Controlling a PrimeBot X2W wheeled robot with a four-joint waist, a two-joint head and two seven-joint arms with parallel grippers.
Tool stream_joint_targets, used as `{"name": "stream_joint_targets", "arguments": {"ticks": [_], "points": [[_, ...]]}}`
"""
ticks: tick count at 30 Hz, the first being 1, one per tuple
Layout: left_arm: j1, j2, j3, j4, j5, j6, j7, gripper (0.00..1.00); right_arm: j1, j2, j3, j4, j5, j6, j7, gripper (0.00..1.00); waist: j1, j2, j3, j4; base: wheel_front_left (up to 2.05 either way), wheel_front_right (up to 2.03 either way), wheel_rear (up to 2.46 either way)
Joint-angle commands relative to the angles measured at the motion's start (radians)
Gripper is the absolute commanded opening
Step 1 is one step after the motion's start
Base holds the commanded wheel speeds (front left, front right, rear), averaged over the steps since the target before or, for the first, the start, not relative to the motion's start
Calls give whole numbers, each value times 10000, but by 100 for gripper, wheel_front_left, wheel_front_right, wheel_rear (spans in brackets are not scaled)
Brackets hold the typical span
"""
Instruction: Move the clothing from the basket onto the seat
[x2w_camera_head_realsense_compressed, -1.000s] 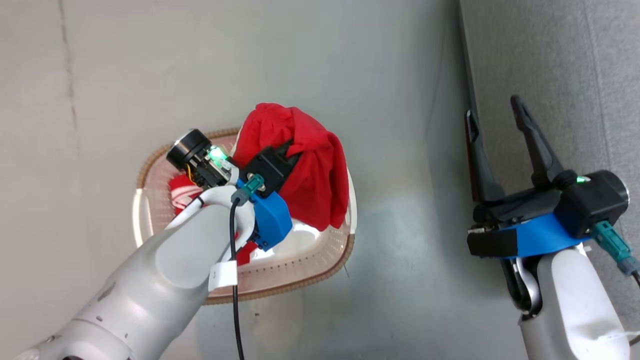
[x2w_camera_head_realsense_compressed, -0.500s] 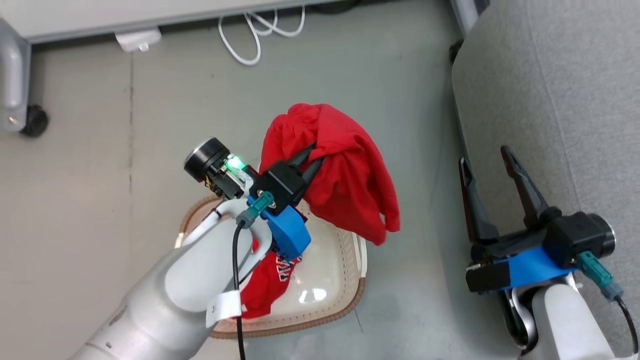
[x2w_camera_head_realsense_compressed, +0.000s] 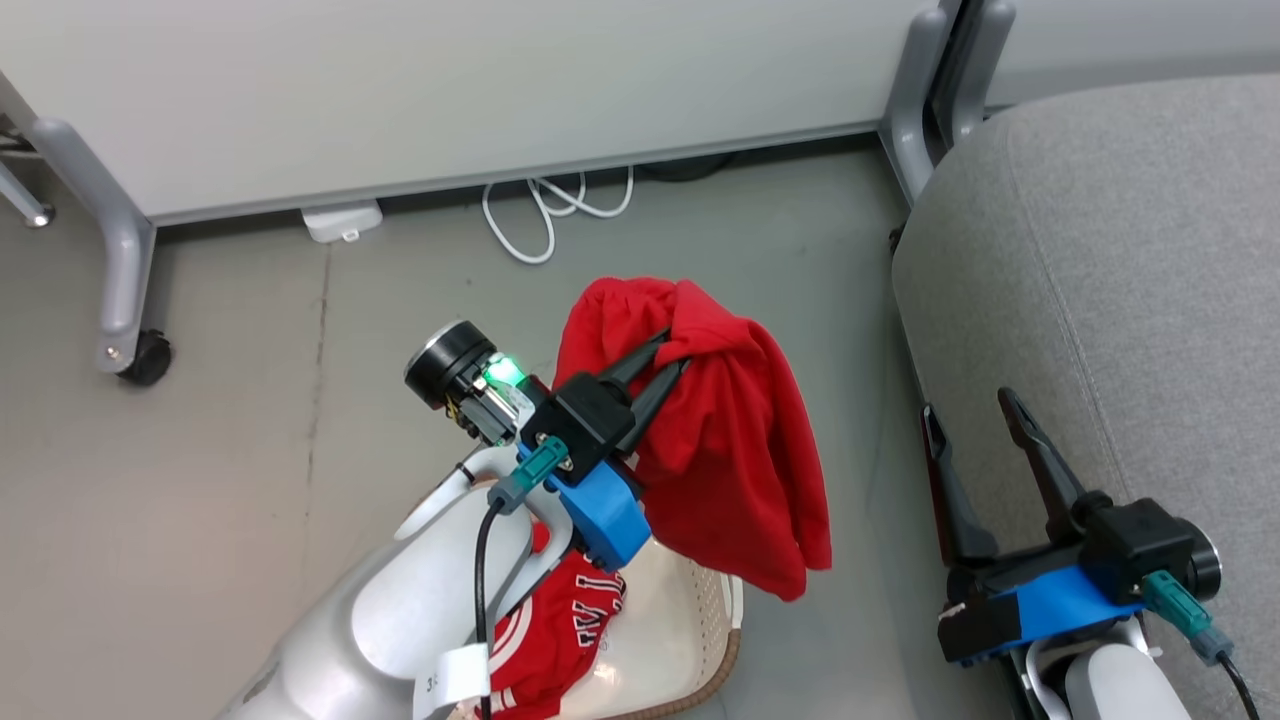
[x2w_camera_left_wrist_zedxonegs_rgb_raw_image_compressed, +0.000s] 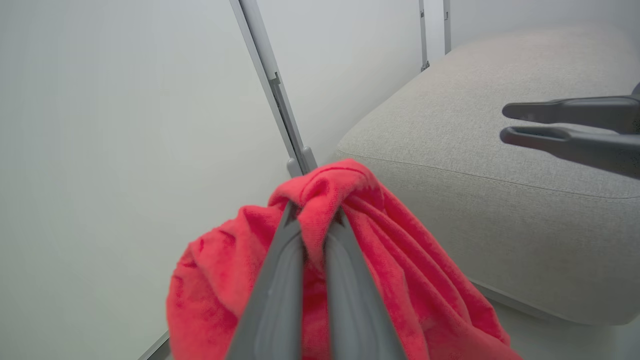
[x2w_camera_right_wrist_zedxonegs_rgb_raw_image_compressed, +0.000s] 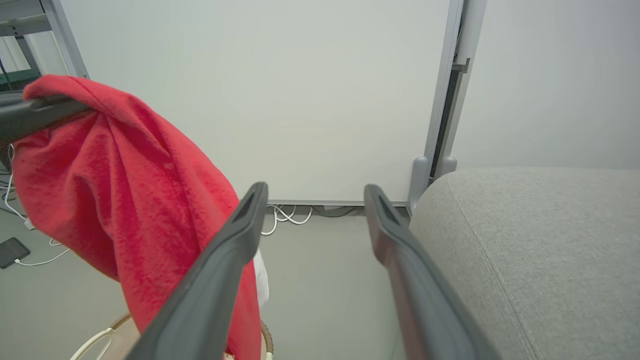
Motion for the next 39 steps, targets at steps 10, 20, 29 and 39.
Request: {"name": "stream_joint_targets", "arguments": {"ticks": [10,20,29,39], "points": [[473,38,-19,-382,40,-52,-49,0,442,-24,25,74,-8,1,-32,100,2,-1,-658,146,0,0,0],[534,-19,-70,-522,-7,-55,-49,0,-140,-87,1109,1,-305,1,-32,100,2,-1,-728,221,0,0,0],[231,-192,-211,-668,-45,-55,-49,0,-1298,-641,2896,1040,-510,1,-30,100,2,-1,-601,462,0,0,0],[-27,-395,-494,-972,-113,-54,-50,0,-2514,-922,3846,2801,-1216,1,-21,100,2,-1,-442,713,0,0,0]]}}
